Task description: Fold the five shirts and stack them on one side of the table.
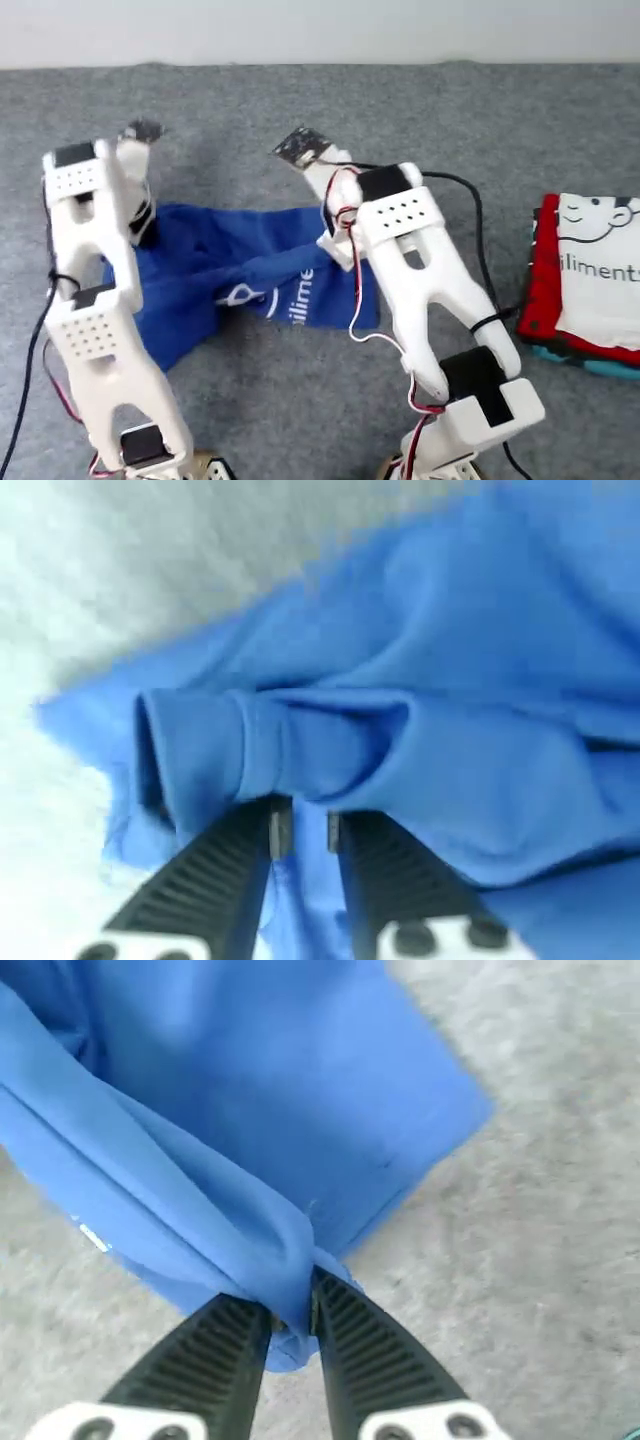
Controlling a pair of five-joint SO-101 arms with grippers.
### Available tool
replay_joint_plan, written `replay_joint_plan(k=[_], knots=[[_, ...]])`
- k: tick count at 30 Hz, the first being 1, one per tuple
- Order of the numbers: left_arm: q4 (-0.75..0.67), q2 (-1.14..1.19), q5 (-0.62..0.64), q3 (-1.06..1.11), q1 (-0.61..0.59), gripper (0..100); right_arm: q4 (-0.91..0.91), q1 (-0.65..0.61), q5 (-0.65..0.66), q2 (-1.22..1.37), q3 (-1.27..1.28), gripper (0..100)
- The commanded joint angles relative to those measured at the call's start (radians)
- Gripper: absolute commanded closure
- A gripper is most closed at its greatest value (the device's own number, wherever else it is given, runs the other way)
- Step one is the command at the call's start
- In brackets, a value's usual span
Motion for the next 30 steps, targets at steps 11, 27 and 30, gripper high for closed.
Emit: replay_joint_plan(k=[11, 27, 30], knots=[[0.115, -0.328, -0.026, -0.053, 0.003, 89, -0.031, 0.025, 0.002, -0.047, -0.046, 98.9], [0.106, -1.016, -0.367, 1.015, 0.003, 89, 0.028, 0.025, 0.002, -0.047, -0.041, 98.9], [0.08, -1.03, -0.423, 1.141, 0.003, 88, 0.056, 0.025, 0.002, -0.047, -0.041, 98.9]])
